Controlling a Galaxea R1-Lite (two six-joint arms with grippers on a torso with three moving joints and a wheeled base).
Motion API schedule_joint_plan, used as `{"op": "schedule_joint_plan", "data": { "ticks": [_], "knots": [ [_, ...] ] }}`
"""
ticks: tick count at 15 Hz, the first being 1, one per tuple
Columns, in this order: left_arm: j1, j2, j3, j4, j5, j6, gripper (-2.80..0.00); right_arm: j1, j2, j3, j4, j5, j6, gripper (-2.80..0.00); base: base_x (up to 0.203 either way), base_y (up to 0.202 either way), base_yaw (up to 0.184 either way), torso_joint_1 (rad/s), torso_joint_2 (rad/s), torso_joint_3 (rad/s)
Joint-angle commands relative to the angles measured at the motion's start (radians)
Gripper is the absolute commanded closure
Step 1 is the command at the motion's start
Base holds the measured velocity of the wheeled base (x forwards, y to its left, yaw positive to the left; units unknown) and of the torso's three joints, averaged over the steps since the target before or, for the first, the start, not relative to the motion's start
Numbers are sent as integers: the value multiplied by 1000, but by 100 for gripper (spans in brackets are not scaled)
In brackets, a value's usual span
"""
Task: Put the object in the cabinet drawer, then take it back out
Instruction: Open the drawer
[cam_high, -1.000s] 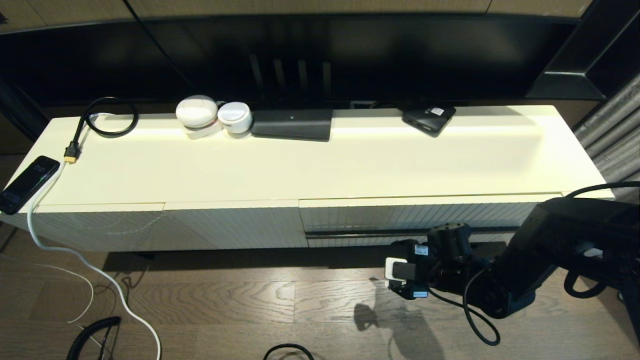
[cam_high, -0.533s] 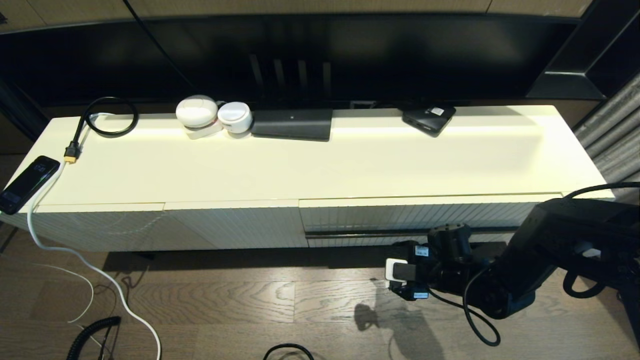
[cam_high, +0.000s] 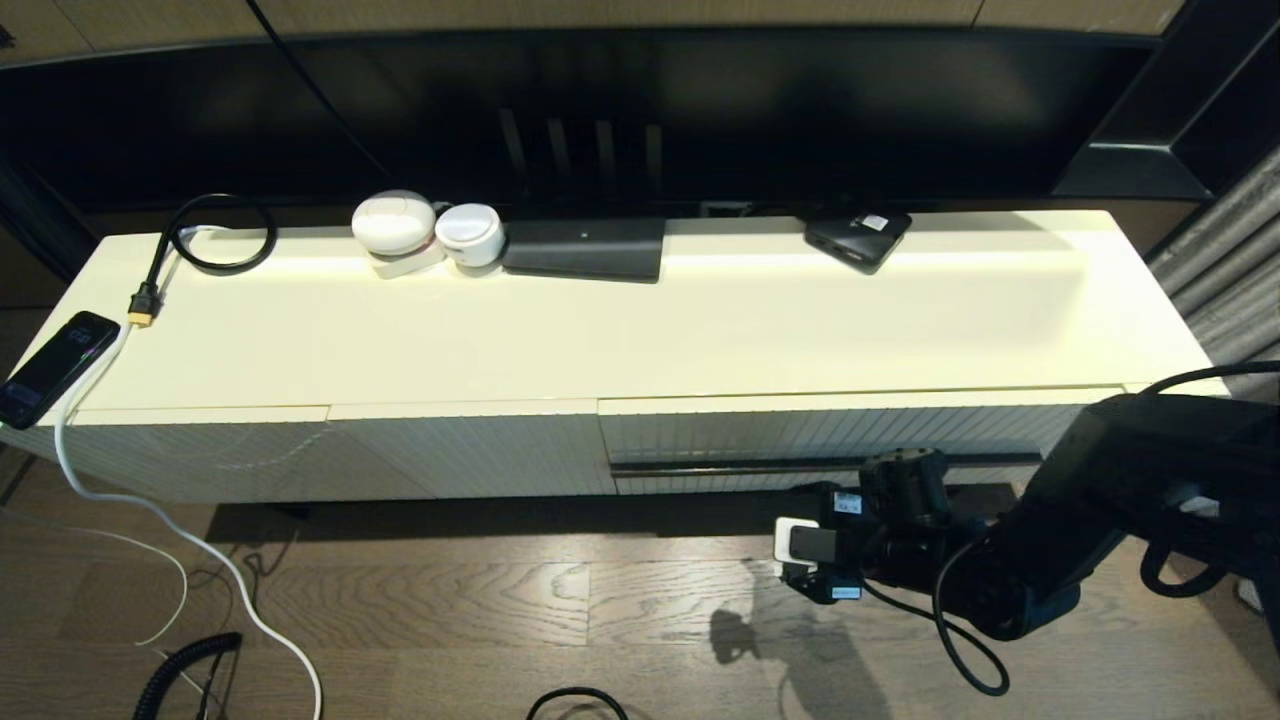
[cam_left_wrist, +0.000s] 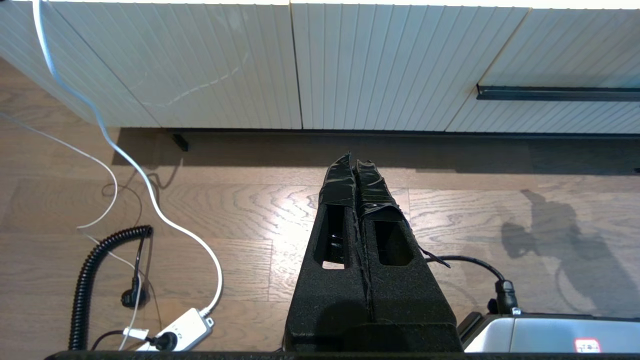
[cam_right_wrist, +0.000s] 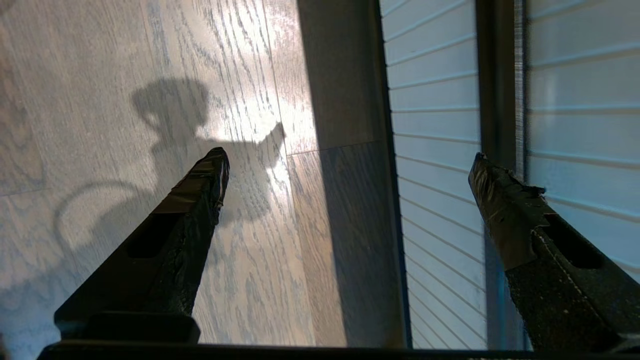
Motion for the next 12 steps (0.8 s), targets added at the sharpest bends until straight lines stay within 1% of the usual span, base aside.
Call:
{"op": "schedule_joint_plan", "data": {
  "ticks": [1,5,12],
  "knots": [
    [1,0,0,0,0,0,0,2,-58,20,-2,1,-9,-280,0,0,0,0,0,0],
    [1,0,0,0,0,0,0,-1,-42,-46,19,1,-15,-280,0,0,0,0,0,0],
    [1,1,1,0,0,0,0,-12,54,-160,15,0,-19,-280,0,0,0,0,0,0]
  ]
}}
